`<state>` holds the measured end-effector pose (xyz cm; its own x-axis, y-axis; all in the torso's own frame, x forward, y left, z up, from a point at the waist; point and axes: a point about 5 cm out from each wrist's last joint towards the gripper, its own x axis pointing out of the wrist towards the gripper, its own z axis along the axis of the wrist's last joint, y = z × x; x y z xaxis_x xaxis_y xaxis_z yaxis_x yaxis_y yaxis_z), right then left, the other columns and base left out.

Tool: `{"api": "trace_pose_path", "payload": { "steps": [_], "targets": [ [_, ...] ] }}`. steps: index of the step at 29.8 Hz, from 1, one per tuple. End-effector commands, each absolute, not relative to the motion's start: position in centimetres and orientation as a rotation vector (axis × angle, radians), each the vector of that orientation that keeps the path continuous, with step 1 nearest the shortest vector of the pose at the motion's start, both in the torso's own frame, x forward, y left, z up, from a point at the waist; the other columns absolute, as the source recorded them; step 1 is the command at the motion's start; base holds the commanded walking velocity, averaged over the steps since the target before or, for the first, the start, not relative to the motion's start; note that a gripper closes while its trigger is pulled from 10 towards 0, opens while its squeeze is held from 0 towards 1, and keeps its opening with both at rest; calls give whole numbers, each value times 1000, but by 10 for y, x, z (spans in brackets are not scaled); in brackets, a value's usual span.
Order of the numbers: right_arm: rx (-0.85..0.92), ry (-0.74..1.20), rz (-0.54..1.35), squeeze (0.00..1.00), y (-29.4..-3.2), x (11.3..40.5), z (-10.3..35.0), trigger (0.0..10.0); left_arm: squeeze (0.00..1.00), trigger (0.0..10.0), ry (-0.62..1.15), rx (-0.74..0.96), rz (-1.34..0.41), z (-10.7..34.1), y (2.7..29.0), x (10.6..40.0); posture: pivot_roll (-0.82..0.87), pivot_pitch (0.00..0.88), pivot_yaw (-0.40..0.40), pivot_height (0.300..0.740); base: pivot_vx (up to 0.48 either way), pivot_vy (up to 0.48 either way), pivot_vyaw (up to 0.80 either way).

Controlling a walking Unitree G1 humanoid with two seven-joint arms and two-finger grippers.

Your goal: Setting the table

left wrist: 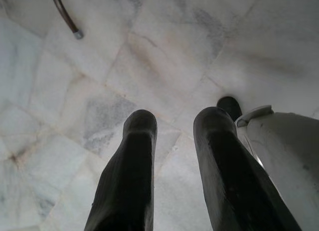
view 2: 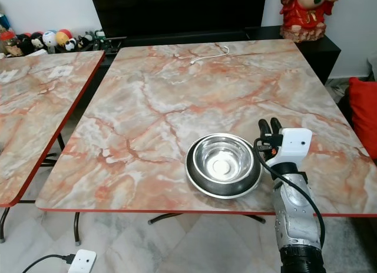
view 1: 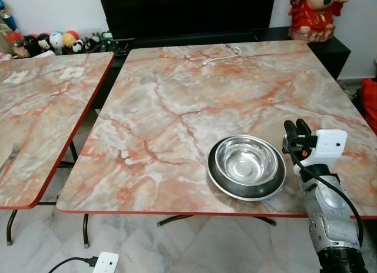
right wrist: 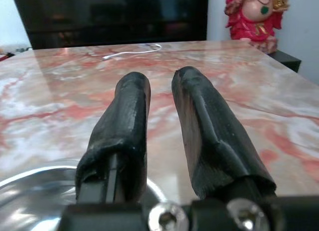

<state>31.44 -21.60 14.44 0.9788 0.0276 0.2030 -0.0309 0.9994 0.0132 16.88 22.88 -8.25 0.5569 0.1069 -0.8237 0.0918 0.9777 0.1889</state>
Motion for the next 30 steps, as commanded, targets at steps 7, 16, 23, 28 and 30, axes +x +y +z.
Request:
{"api": "trace_pose_path", "payload": {
  "steps": [7,16,23,28,30],
  "targets": [
    [51,-242,74,0,-192,316,147,10000,0,10000,1014,211,35,-85,234,162,-161,0,66,740,0,480,0],
    [47,-242,105,0,-173,318,145,10000,0,10000,1017,216,29,-85,234,161,-159,0,61,740,0,480,0],
    [44,-244,132,0,-165,320,146,10000,0,10000,1018,213,25,-86,232,160,-153,0,52,740,0,480,0],
    [44,-232,120,0,-167,320,143,10000,0,10000,1019,211,23,-87,231,159,-160,0,50,740,0,480,0],
    [48,-231,122,0,-164,320,142,10000,0,10000,1020,211,21,-87,230,159,-157,0,49,740,0,480,0]
  ]
}}
